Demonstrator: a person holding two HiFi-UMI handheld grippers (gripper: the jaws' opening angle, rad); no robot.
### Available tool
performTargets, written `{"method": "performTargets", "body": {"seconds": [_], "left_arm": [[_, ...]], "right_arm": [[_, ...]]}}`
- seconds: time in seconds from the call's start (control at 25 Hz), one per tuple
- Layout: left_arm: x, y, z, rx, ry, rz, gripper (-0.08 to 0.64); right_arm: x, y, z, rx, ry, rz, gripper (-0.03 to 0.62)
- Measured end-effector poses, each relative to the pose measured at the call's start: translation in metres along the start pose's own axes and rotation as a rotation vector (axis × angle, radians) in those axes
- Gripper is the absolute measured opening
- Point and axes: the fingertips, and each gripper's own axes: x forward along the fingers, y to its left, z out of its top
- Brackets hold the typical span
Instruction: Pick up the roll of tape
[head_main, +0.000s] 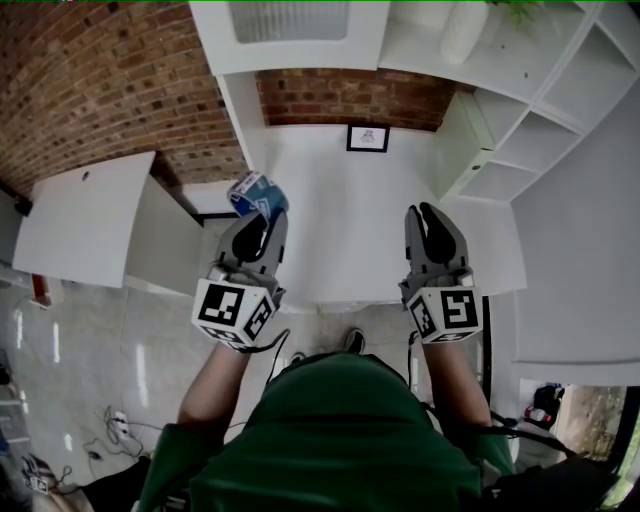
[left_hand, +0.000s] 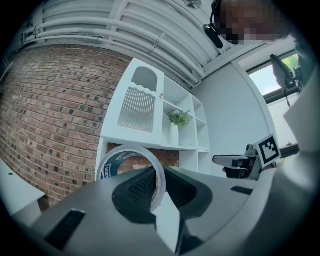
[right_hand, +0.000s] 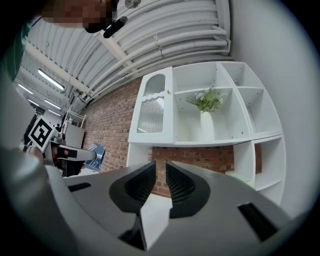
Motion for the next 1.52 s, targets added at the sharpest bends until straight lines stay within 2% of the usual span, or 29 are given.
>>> {"method": "performTargets", "body": {"seconds": [0.68,1.52], "left_arm": [[0.014,-0.004,-0.004,-0.014,0.015,-0.016,0.067],[0.036,-0.012,-0.012,-0.015,0.039,0.002,0.067]], "right_arm": [[0.005,-0.012,-0.001,0.003,0.0,-0.004,0.08],[0.013,-0.035,-0.015,0.037,0.013,0.009,0.072]]}}
